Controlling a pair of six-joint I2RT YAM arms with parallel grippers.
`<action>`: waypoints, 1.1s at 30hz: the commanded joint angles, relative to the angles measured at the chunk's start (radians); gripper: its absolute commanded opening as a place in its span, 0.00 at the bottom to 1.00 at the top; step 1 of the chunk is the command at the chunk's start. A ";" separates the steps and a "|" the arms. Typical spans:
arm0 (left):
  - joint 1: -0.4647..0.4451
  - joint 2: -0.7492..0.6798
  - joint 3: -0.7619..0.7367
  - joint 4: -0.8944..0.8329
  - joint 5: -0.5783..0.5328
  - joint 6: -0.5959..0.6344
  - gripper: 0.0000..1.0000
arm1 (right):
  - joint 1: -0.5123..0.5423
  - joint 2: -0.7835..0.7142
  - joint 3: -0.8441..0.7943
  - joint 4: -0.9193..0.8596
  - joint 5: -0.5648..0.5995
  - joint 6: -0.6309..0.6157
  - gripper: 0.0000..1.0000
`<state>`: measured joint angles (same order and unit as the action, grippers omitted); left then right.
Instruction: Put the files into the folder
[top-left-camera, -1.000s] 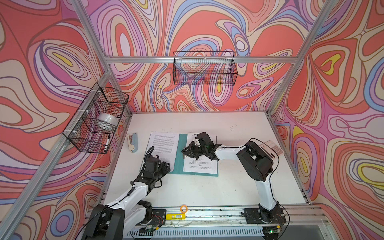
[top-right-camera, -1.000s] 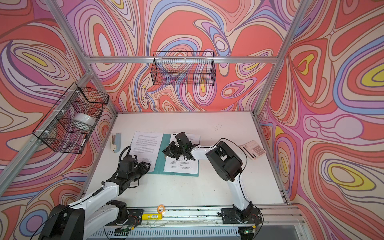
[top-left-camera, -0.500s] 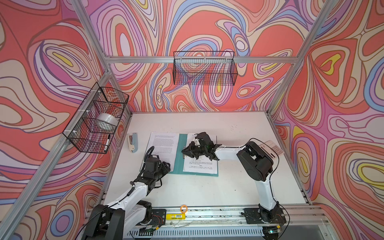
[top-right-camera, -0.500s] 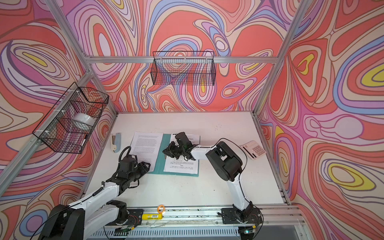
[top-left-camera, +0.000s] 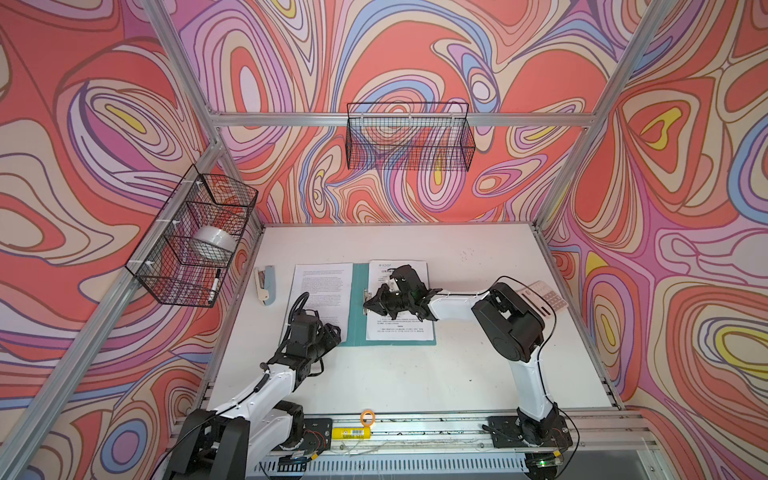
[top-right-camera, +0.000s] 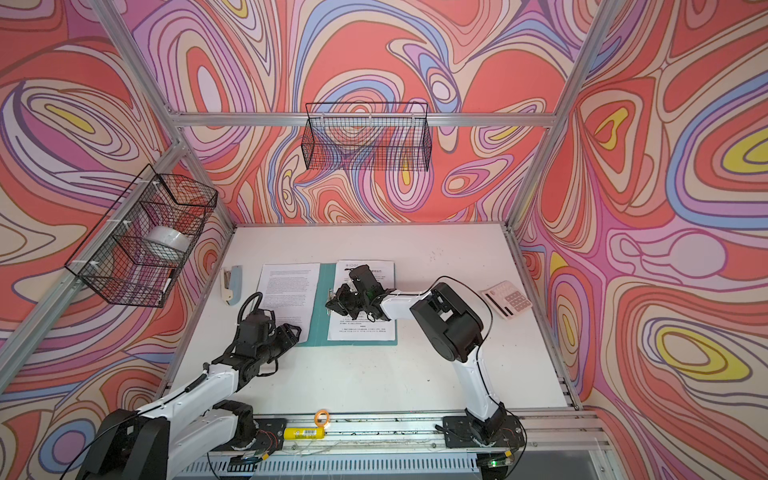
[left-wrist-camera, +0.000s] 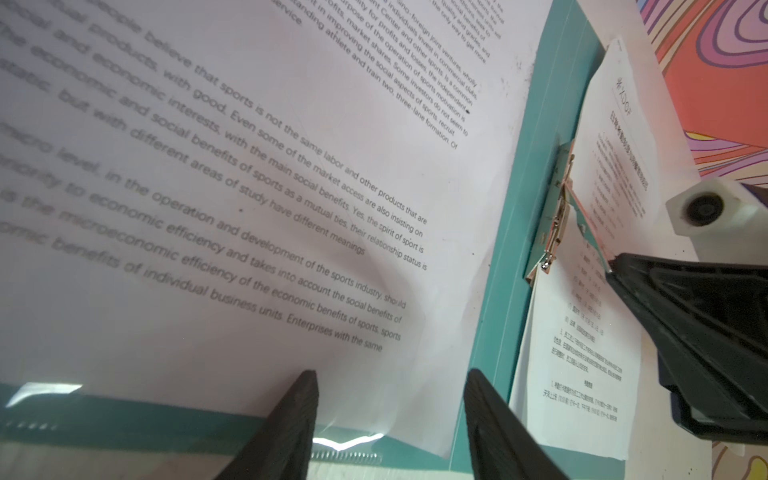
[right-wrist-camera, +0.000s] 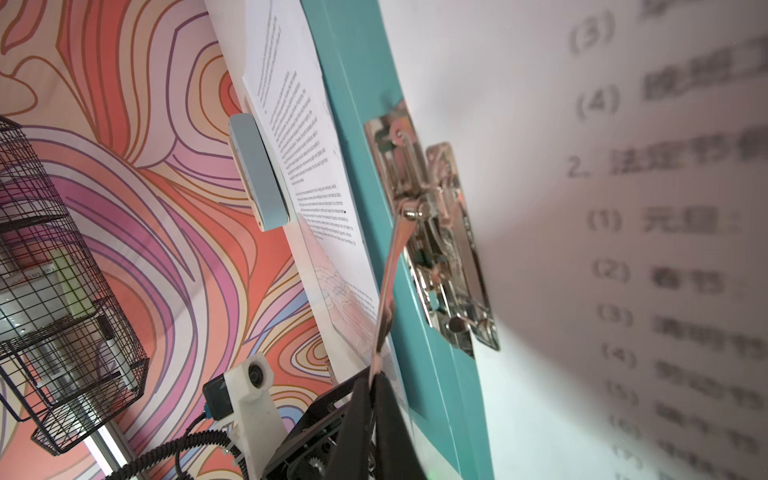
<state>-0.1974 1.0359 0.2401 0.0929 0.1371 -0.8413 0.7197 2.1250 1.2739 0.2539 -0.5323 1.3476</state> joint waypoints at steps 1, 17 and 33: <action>-0.005 0.001 -0.002 -0.075 -0.021 0.008 0.57 | 0.011 0.004 -0.008 -0.010 0.004 -0.016 0.00; -0.005 0.021 -0.001 -0.061 -0.014 0.008 0.57 | 0.010 0.060 0.034 -0.151 0.003 -0.073 0.00; -0.005 0.053 -0.028 -0.025 -0.011 0.004 0.57 | 0.007 0.078 -0.001 -0.266 0.076 -0.191 0.00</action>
<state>-0.1974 1.0683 0.2440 0.1284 0.1375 -0.8410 0.7235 2.1609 1.3098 0.1215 -0.5289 1.2045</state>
